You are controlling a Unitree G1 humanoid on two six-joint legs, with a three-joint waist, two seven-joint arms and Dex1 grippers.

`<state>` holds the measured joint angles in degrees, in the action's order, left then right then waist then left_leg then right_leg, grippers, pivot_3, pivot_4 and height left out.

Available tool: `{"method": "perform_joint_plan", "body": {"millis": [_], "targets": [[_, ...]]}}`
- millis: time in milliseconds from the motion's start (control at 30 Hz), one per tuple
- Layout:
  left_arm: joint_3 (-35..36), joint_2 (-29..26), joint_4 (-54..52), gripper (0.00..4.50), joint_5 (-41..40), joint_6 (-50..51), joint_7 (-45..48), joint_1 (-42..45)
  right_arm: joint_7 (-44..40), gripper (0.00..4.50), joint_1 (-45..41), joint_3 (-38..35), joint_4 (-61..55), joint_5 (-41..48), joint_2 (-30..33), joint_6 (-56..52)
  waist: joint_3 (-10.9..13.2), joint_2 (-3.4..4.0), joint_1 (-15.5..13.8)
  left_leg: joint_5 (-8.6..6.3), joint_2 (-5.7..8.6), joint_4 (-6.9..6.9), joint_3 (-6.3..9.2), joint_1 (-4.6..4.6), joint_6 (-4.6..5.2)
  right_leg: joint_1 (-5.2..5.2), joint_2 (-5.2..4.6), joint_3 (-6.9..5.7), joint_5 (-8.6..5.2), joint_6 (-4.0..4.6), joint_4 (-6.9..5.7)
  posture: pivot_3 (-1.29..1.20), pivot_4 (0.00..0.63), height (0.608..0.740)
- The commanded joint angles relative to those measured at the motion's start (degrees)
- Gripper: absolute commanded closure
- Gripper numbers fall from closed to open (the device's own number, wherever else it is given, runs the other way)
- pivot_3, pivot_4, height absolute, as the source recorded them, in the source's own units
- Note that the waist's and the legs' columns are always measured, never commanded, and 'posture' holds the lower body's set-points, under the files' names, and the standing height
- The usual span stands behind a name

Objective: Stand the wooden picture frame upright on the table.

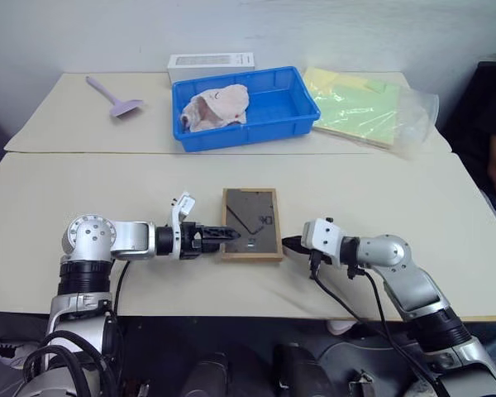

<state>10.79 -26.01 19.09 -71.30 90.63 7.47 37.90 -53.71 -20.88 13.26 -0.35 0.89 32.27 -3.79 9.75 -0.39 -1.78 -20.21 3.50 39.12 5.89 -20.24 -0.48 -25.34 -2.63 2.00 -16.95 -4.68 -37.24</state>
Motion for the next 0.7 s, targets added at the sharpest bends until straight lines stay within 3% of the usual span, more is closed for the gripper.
{"method": "perform_joint_plan", "body": {"millis": [33, 133, 300, 367, 433, 533, 633, 700], "targets": [[-3.89, 3.43, 4.01, 0.60, -2.56, 1.87, -5.75, -1.06, 0.23, 4.50, -0.61, 0.32, -2.16, 0.35, -0.69, 0.59, 0.00, 0.00, 0.00, 0.00, 0.00, 0.00, 0.00, 0.00, 0.00, 0.00, 0.00, 0.00, 0.00, 0.00, 0.00, 0.00, 0.150, 0.740], [-2.52, 4.22, 5.34, 1.24, -3.56, 1.87, -8.58, -0.80, 0.23, 4.50, -0.48, 0.31, -2.34, 0.08, -0.72, 0.55, 0.00, -0.01, 0.10, 0.00, 0.00, 0.00, 0.00, 0.00, 0.00, -0.01, 0.00, 0.00, 0.00, -0.01, -0.01, 0.00, 0.150, 0.740], [-0.36, 5.23, 5.74, 2.77, -4.22, 1.87, -10.67, -0.80, 0.33, 4.50, 0.17, -0.14, -2.43, -0.05, -0.35, 0.74, -0.01, -0.01, 0.20, 0.00, -0.01, 0.00, 0.00, -0.01, 0.00, -0.02, 0.01, -0.01, 0.00, -0.01, -0.01, 0.00, 0.150, 0.740], [1.14, 5.38, 3.54, 3.19, -3.28, 1.87, -9.97, -1.58, -0.77, 4.50, 1.17, -1.63, -3.13, 1.93, 0.47, -0.05, -0.01, -0.03, 0.28, 0.01, -0.01, 0.00, 0.00, -0.01, -0.01, -0.02, 0.01, -0.01, 0.00, -0.01, 0.00, 0.00, 0.150, 0.740], [2.21, 5.38, -1.98, 3.23, -1.66, -2.39, -6.53, -3.63, -2.58, 4.50, 2.15, -4.54, -4.37, 6.40, 1.07, -0.95, -0.01, -0.03, 0.36, 0.01, -0.02, -0.01, -0.01, -0.01, -0.01, -0.03, 0.02, -0.01, 0.00, -0.01, -0.01, 0.00, 0.150, 0.740], [-2.93, 0.28, -15.44, 3.23, 6.60, -16.99, 9.49, -9.31, -8.33, 3.93, 2.25, -9.98, -8.92, 18.86, 2.57, -7.94, 0.01, -0.03, 0.65, 0.00, -0.05, -0.04, -0.04, -0.04, -0.02, -0.04, 0.04, 0.03, 0.00, 0.00, 0.04, 0.00, 0.150, 0.740], [-10.97, -6.17, -22.85, 3.23, 18.74, -33.76, 26.10, -14.57, -8.73, 2.91, -1.28, -11.70, -11.31, 26.64, 2.17, -17.34, 0.01, -0.02, 1.29, 0.02, -0.15, -0.06, -0.05, -0.03, -0.12, -0.03, 0.11, 0.02, 0.00, 0.00, 0.05, 0.00, 0.150, 0.740], [-14.07, -8.39, -23.70, 3.23, 24.66, -41.95, 32.10, -16.89, -7.81, 2.25, -4.82, -11.01, -11.40, 28.69, 0.84, -21.21, 0.01, -0.01, 1.93, 0.06, -0.22, -0.14, -0.06, 0.03, -0.21, -0.03, 0.17, 0.03, 0.00, 0.06, 0.01, 0.00, 0.150, 0.740]]}}
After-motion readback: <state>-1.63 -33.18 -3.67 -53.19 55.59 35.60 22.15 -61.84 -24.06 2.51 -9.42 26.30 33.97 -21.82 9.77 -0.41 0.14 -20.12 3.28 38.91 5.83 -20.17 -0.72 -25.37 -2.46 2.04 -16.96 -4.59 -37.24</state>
